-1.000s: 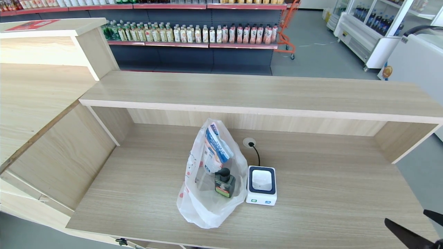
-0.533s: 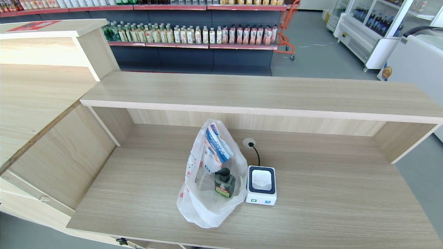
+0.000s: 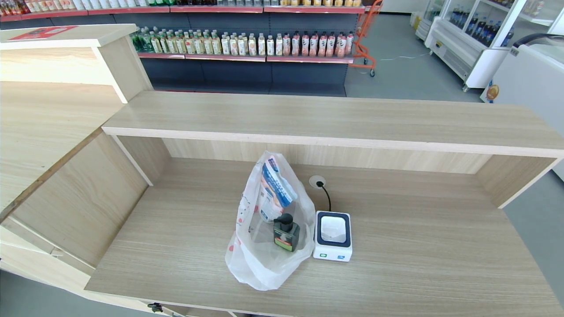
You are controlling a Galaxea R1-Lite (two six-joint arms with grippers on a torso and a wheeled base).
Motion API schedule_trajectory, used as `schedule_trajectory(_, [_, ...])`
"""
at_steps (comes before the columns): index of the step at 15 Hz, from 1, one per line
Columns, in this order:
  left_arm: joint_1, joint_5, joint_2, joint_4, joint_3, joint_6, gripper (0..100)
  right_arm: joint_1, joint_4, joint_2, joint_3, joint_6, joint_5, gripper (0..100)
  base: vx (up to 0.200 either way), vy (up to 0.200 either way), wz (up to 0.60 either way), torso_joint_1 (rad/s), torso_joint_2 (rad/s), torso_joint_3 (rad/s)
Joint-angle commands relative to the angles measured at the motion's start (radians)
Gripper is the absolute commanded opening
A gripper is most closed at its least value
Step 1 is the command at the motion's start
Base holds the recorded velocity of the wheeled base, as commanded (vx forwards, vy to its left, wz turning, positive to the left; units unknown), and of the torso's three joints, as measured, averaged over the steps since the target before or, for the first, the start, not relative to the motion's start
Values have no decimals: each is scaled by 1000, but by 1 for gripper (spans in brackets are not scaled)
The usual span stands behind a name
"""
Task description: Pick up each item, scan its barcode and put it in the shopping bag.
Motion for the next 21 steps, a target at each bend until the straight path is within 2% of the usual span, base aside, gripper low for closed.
schedule_trajectory(1, [0,0,0,0,0,-3,100,1,1,3,0,0,0,100,0,0,0,0,0,0])
schedule_trajectory(2, [0,0,0,0,0,-3,100,-1,2,3,0,-2,0,100,0,0,0,0,0,0])
schedule_trajectory(3, [0,0,0,0,0,0,100,-1,2,3,0,-8,0,0,0,0,0,0,0,0])
schedule_trajectory(6, [0,0,1,0,0,-2,100,1,2,3,0,0,0,0,0,0,0,0,0,0])
schedule_trajectory(9, [0,-1,0,0,0,10,100,-1,2,3,0,9,0,0,200,0,0,4,4,2])
schedule_trajectory(11, [0,0,0,0,0,6,100,-1,2,3,0,9,0,0,200,0,0,0,0,2])
schedule_trajectory(21, [0,0,0,0,0,4,100,-1,2,3,0,9,0,0,0,0,0,0,0,0])
